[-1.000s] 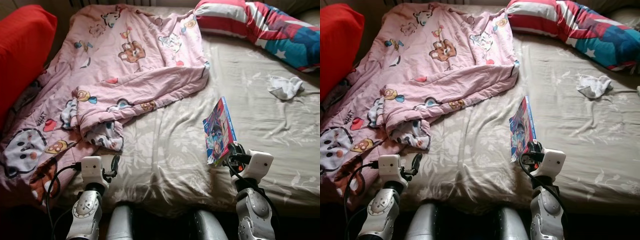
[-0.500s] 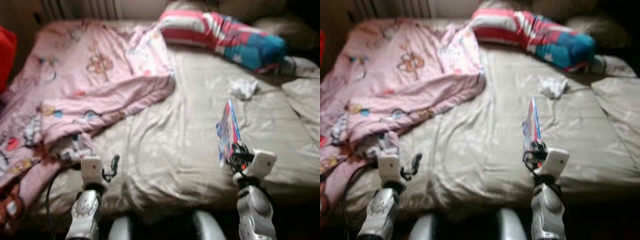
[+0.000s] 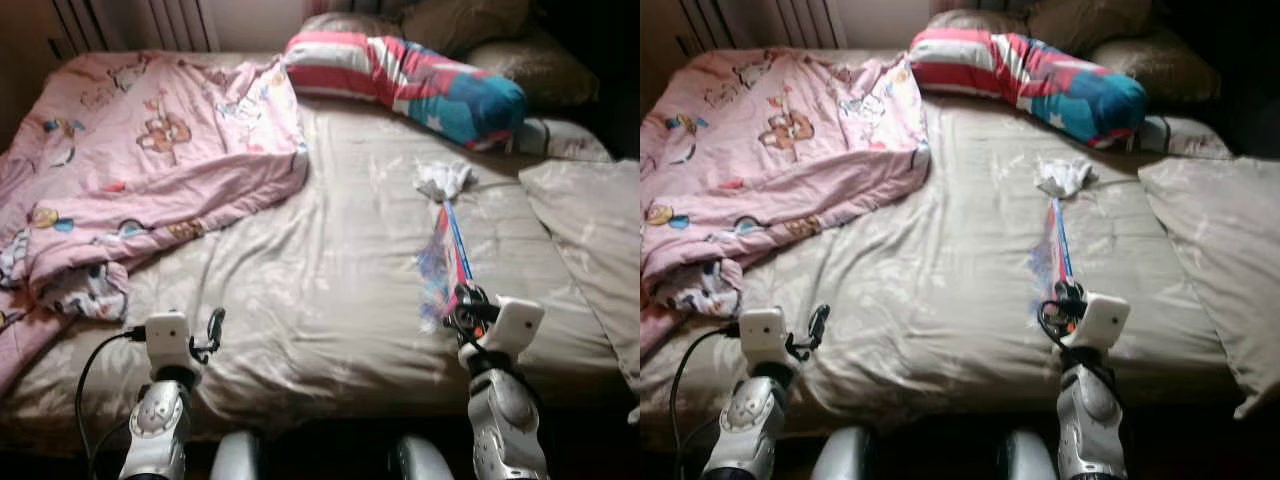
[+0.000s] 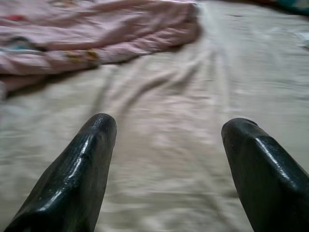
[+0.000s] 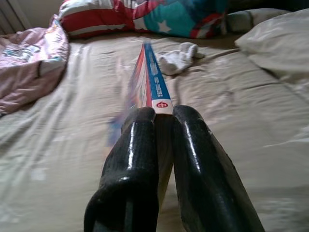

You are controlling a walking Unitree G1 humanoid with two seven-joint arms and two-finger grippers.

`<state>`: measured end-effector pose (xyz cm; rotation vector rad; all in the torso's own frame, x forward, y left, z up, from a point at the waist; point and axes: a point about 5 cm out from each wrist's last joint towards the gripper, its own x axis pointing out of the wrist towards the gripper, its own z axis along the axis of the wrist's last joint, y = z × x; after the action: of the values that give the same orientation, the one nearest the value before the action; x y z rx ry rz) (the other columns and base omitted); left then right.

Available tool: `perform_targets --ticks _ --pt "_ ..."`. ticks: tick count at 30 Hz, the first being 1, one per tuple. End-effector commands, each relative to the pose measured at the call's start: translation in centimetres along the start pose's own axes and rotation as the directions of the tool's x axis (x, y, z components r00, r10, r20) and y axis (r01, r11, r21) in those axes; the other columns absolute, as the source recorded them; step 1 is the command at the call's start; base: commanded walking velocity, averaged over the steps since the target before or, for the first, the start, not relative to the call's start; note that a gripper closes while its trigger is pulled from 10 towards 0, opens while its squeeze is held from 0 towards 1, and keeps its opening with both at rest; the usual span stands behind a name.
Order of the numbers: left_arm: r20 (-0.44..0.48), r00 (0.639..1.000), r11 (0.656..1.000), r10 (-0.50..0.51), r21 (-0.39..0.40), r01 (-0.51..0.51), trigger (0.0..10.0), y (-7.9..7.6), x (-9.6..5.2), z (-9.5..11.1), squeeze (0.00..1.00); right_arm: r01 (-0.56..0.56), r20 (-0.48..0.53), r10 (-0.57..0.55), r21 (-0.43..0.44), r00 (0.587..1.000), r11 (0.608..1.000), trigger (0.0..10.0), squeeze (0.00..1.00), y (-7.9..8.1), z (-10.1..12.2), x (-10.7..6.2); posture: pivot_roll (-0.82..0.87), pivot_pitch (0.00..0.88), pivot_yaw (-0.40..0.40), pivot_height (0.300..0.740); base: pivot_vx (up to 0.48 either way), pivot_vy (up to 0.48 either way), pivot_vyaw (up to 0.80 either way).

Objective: Clean up the room

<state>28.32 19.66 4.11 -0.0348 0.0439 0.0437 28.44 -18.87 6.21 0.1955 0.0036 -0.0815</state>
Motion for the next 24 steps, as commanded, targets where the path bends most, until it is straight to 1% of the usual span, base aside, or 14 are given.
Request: perform_targets --ticks 1,16,24 --pt "-0.01 1.0 1.0 0.007 0.016 -0.007 10.0 0.6 -0.2 -0.22 0.0 -0.002 0.029 0.002 0.009 1.0 1.0 10.0 0.0 0.26 0.52 0.22 0.03 0.15 -0.018 0.632 0.0 -0.371 0.0" --pt "-0.01 1.0 1.0 0.002 0.019 -0.001 10.0 0.59 -0.15 -0.15 0.0 -0.004 0.014 0.004 0.005 1.0 1.0 10.0 0.0 0.38 0.18 0.09 0.04 0.162 -0.013 0.632 0.0 -0.355 0.0" --pt "-0.004 1.0 1.0 0.001 -0.002 -0.001 10.0 0.46 -0.22 -0.17 0.0 -0.003 0.013 0.003 0.005 1.0 1.0 10.0 0.0 0.33 0.18 0.1 0.04 0.168 -0.014 0.632 0.0 0.0 0.0"
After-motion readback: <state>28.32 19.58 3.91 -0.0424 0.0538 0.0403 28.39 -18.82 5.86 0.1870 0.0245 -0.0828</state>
